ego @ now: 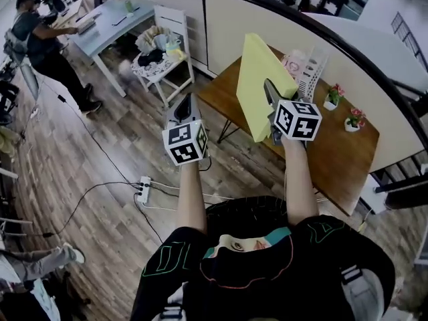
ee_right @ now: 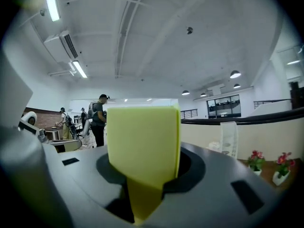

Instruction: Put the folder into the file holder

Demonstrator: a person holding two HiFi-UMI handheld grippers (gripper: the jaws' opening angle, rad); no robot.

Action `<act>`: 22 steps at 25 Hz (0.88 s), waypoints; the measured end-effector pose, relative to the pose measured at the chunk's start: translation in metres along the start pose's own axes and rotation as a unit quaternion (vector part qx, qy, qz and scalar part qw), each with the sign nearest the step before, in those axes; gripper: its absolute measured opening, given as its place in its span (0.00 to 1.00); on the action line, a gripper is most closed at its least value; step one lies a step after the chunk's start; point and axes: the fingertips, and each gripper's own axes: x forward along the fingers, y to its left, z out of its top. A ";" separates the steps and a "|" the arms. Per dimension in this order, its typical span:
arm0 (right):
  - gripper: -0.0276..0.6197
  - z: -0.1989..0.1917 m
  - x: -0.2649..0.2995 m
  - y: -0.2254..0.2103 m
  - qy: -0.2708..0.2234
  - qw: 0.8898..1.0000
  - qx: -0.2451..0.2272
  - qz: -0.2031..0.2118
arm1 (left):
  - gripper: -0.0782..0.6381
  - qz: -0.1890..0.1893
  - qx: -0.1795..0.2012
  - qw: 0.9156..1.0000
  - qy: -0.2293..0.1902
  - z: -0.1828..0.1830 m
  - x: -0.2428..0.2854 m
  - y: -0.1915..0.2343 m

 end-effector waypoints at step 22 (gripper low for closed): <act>0.29 0.031 -0.126 -0.120 -0.049 0.971 0.024 -0.232 | 0.11 -0.238 -0.007 0.971 0.001 0.002 0.058 -0.178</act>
